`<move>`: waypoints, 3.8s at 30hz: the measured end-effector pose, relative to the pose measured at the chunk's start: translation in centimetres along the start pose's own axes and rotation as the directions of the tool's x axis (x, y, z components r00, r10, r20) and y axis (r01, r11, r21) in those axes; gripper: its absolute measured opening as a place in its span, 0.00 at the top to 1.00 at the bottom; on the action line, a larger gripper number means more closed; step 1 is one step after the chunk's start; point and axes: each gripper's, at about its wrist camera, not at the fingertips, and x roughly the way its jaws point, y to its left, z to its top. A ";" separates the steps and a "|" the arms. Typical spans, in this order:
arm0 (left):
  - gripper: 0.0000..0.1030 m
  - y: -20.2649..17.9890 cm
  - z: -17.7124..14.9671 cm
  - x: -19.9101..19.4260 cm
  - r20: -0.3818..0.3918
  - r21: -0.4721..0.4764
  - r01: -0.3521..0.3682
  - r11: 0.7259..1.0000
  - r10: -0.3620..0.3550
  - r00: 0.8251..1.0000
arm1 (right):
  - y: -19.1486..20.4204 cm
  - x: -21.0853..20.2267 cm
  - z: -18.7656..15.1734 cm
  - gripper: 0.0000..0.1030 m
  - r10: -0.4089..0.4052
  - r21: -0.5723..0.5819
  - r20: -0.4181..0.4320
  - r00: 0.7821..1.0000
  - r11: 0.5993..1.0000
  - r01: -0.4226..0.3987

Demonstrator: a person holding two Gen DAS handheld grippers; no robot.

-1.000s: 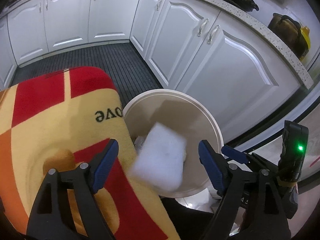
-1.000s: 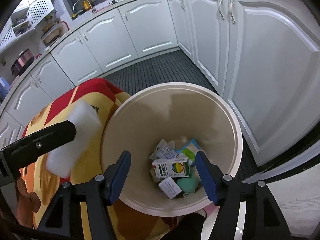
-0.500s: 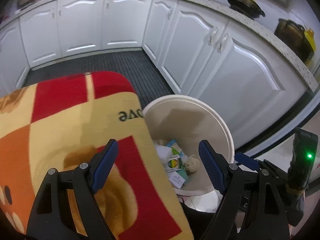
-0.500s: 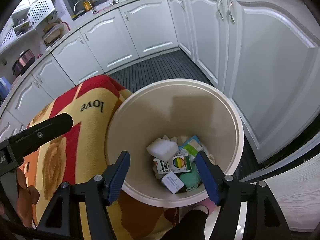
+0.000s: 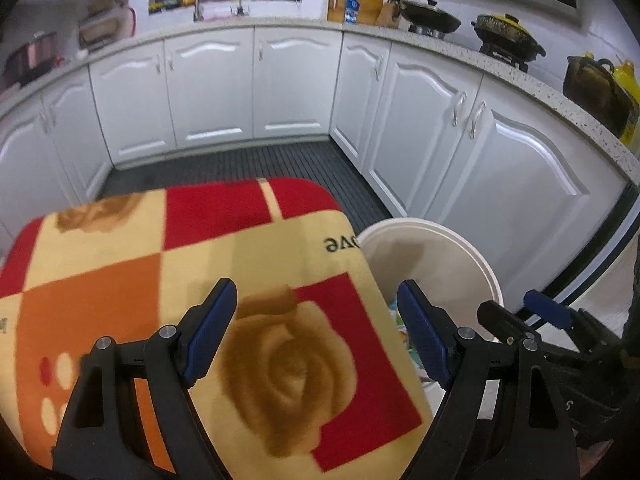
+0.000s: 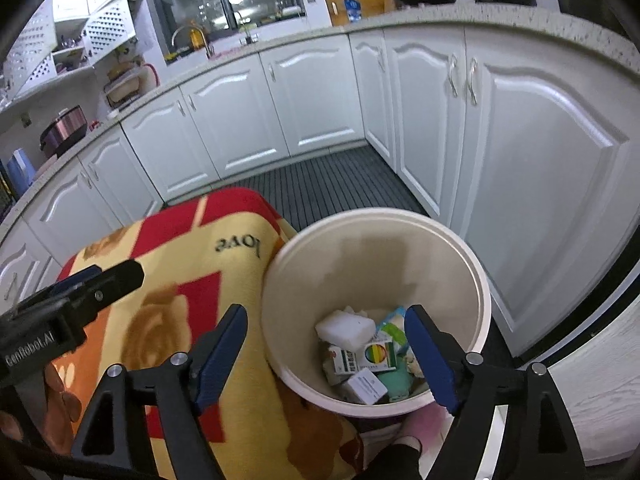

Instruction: Collect trash

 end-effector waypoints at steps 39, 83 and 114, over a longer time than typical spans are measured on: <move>0.20 0.8 -0.6 -9.8 0.317 -0.015 -0.045 0.999 0.047 0.947 | 5.4 -10.7 0.6 0.07 -0.049 -0.080 0.347 0.937 0.993 0.082; 0.20 0.7 -0.6 -10.0 0.335 -0.024 -0.069 0.997 0.073 0.939 | 6.0 -10.1 0.8 0.07 -0.048 -0.105 0.336 0.941 0.991 0.088; 0.20 1.1 -1.4 -9.2 0.321 -0.021 -0.070 0.997 0.073 0.944 | 5.7 -9.4 0.6 0.07 -0.049 -0.117 0.311 0.949 0.989 0.090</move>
